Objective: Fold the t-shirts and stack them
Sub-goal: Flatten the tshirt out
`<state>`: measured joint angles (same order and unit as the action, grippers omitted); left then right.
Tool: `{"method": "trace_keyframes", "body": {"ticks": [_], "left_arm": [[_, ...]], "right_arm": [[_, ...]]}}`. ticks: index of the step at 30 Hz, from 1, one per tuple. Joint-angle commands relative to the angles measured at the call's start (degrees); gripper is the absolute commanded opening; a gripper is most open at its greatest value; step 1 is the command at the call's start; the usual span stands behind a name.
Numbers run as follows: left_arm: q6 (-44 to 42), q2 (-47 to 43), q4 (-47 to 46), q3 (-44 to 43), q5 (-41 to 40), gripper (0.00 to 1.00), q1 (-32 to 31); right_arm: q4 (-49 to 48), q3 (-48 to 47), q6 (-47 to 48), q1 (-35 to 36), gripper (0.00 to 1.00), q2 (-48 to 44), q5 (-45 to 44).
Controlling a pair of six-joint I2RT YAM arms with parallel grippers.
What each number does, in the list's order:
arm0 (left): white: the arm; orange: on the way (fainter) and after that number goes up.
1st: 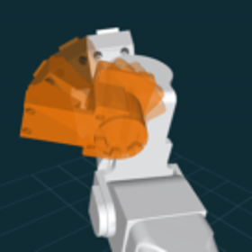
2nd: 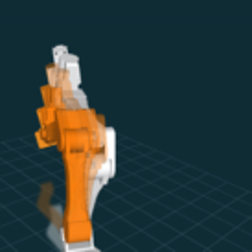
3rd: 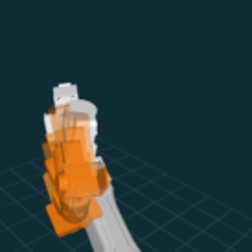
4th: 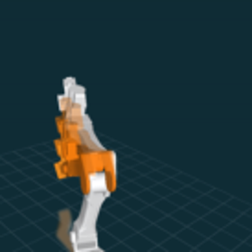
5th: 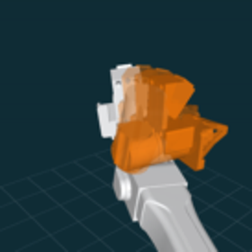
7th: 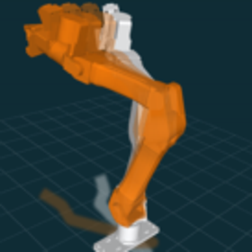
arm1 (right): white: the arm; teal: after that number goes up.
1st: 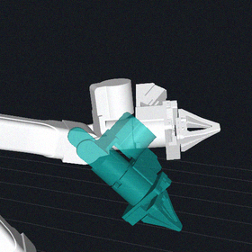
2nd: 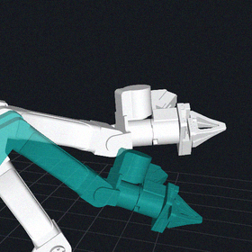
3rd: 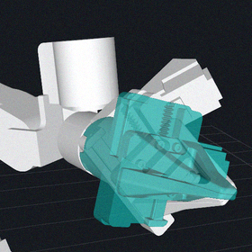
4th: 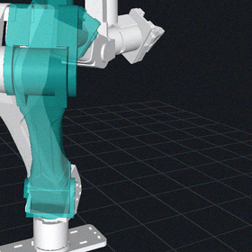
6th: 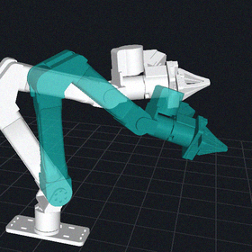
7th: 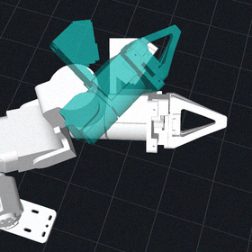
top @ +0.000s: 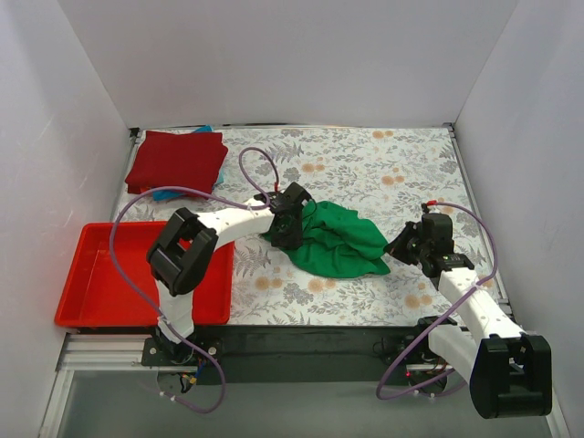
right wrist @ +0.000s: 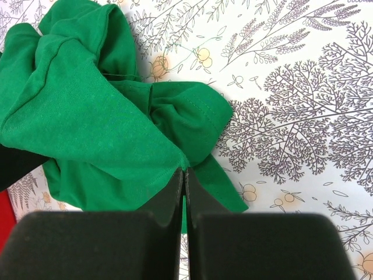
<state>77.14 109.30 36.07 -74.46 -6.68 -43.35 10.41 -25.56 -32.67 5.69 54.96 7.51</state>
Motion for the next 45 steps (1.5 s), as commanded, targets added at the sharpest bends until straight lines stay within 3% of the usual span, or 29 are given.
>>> {"method": "trace_keyframes", "body": {"ticks": [1,6,14,23,29,33,39,45], "left_arm": [[-2.43,0.12,0.58,-2.1,-3.26,0.37,-0.59],[-3.58,2.06,0.66,-3.59,-3.69,0.36,-1.38],[-2.61,2.15,4.61,-5.87,-6.15,0.0,-1.56],[-1.21,-3.02,12.35,-13.17,-8.71,0.0,-0.25],[0.2,-7.25,10.34,-8.71,-4.4,0.02,2.22],[1.08,-9.01,7.26,-2.55,-0.02,0.07,2.57],[1.6,-8.75,5.32,0.19,1.49,0.27,2.57],[1.78,-9.28,5.06,0.62,0.7,0.26,2.57]], "right_arm": [[-0.13,-1.6,0.76,-0.33,0.01,-0.82,0.31],[-0.04,-1.51,0.76,-0.42,0.01,-0.91,0.32],[0.66,-2.65,0.93,-0.77,0.01,-1.26,0.49],[6.98,-14.84,4.71,-1.47,0.01,0.49,-3.55],[8.83,-22.86,5.94,-1.74,0.01,3.75,-3.38],[9.01,-21.38,5.77,-1.74,0.01,3.67,-2.24],[9.1,-17.24,5.51,-1.74,0.01,2.44,-1.18],[9.54,-17.15,5.77,-1.74,0.01,2.17,-1.27]]}}
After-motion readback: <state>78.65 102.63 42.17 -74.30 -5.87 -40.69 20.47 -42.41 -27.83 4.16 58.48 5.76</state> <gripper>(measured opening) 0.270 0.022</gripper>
